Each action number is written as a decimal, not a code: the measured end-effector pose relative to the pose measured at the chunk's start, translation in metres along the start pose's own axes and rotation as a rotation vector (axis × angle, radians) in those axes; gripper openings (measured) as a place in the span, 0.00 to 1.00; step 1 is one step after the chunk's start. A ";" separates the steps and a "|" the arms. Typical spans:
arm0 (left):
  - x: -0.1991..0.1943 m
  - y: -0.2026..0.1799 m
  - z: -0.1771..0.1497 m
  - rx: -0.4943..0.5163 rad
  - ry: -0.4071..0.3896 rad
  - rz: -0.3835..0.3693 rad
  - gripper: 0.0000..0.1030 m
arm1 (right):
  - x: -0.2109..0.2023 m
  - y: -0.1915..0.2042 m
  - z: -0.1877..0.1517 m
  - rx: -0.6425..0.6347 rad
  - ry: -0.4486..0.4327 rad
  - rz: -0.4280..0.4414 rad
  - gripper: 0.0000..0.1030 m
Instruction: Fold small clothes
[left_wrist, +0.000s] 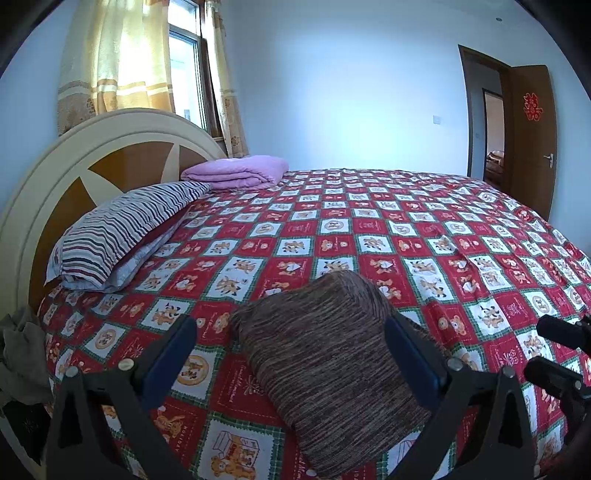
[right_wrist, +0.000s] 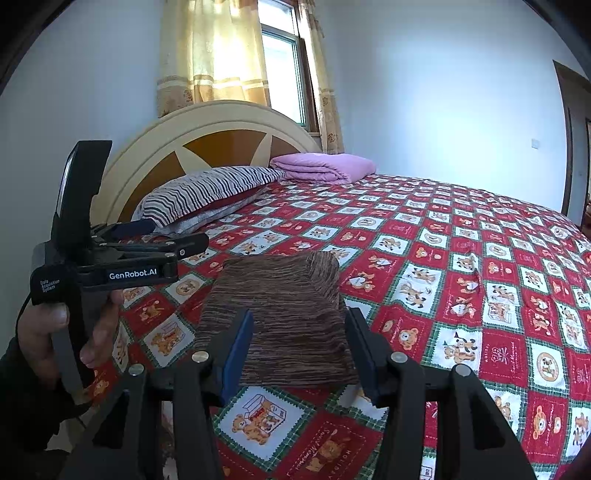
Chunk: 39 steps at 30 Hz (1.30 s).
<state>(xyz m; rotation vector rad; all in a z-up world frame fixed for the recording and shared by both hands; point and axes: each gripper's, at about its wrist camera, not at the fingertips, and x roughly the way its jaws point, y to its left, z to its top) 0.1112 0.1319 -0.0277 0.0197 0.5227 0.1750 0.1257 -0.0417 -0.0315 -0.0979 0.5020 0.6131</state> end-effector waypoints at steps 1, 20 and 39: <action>0.000 0.000 0.000 0.001 0.001 0.001 1.00 | 0.000 0.000 0.000 0.002 -0.001 -0.002 0.52; -0.001 -0.001 0.002 -0.001 0.010 -0.015 1.00 | -0.015 -0.002 0.003 0.009 -0.069 -0.035 0.52; -0.004 0.019 0.006 -0.033 -0.021 -0.004 1.00 | -0.024 0.000 0.007 0.009 -0.107 -0.033 0.53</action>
